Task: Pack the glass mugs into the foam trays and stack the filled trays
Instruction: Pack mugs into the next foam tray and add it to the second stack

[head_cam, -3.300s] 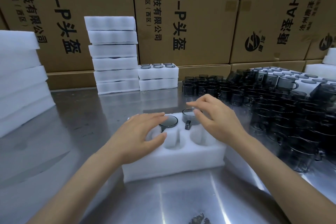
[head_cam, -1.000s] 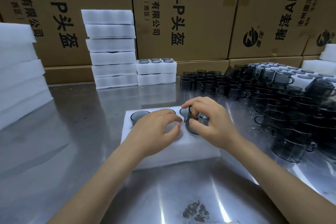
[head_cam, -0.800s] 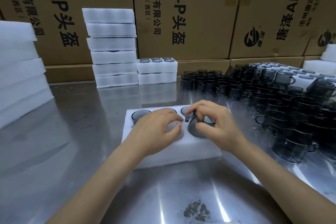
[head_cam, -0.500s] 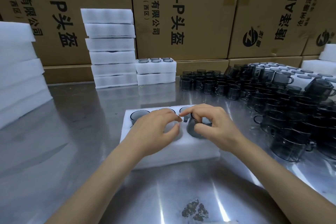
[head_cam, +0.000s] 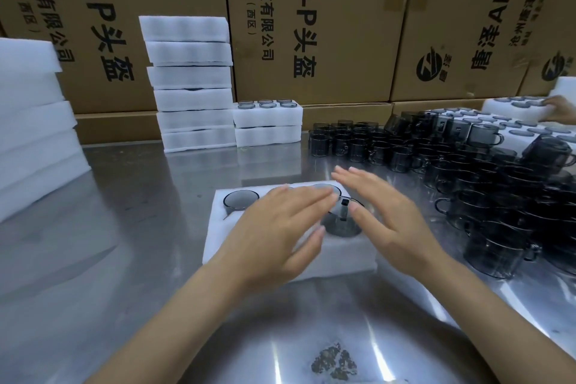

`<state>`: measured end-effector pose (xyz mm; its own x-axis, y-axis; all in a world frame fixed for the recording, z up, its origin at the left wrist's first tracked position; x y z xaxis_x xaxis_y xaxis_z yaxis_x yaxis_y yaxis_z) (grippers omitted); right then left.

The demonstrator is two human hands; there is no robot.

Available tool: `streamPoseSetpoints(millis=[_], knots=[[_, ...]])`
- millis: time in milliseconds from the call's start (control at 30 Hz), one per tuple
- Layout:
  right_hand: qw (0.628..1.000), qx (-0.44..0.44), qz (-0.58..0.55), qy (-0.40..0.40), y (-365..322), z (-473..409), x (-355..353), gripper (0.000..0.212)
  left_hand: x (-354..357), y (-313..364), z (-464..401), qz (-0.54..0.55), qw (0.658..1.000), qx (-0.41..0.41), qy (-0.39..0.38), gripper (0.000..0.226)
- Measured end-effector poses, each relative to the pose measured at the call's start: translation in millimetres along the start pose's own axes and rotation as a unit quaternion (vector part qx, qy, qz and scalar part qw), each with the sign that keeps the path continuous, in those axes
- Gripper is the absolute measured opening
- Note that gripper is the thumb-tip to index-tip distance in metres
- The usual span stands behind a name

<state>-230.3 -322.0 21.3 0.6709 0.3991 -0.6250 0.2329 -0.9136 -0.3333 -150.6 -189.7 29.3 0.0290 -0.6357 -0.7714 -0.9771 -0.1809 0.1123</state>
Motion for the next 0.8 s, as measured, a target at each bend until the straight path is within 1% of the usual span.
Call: streamPoseSetpoints(millis=[67, 167, 233, 367, 433, 500, 567, 600, 667, 700, 733, 800], knots=[[0.998, 0.026, 0.023, -0.054, 5.1, 5.4, 9.2, 0.046, 8.6, 7.8, 5.7, -0.019, 1.000, 0.010, -0.018, 0.045], [0.988, 0.064, 0.036, -0.137, 13.3, 13.1, 23.3, 0.042, 17.1, 12.0, 9.1, -0.010, 0.999, -0.005, -0.038, 0.043], [0.984, 0.065, 0.047, -0.162, 15.4, 16.4, 27.3, 0.044, 18.6, 13.1, 8.7, -0.001, 0.999, -0.015, -0.045, 0.043], [0.980, 0.060, 0.061, -0.181, 16.1, 17.3, 28.1, 0.045, 20.2, 14.4, 7.4, 0.002, 0.998, -0.040, -0.056, 0.044], [0.981, 0.064, 0.058, -0.172, 13.9, 17.0, 29.6, 0.044, 20.6, 14.7, 10.3, -0.006, 0.998, -0.041, -0.054, 0.045], [0.985, 0.073, 0.066, -0.143, 12.4, 15.5, 27.8, 0.043, 21.6, 15.4, 14.7, -0.037, 0.998, -0.030, -0.050, 0.046], [0.986, 0.091, 0.114, -0.084, 13.1, 12.8, 17.8, 0.041, 23.1, 15.5, 17.8, -0.071, 0.996, -0.019, -0.044, 0.047], [0.981, 0.098, 0.164, -0.044, 13.0, 12.2, 8.9, 0.042, 23.8, 15.4, 18.9, -0.079, 0.996, -0.016, -0.042, 0.047], [0.949, 0.102, 0.296, 0.033, 11.2, 14.2, -10.4, 0.040, 24.6, 15.1, 20.6, -0.083, 0.996, -0.016, -0.039, 0.047], [0.928, 0.119, 0.350, 0.046, 13.0, 16.9, -17.1, 0.036, 24.6, 15.1, 21.1, -0.083, 0.996, -0.017, -0.037, 0.047], [0.911, 0.155, 0.382, 0.033, 18.0, 20.5, -21.1, 0.033, 24.7, 15.0, 21.7, -0.082, 0.996, -0.019, -0.034, 0.047], [0.880, 0.254, 0.401, -0.022, 32.1, 29.1, -25.0, 0.035, 24.6, 14.7, 22.4, -0.078, 0.996, -0.024, -0.030, 0.047]])
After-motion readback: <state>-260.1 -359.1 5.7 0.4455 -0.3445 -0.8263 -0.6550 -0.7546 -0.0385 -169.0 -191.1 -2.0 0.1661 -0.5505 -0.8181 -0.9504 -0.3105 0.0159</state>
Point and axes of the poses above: each hand's wrist, its own z-axis away from the middle knuckle, its own x-axis out of the palm, y = z × x, the point moved 6 cm from there along -z, towards the middle knuckle, and after that the axes turned 13 degrees about -x, right-handed, at the moved point
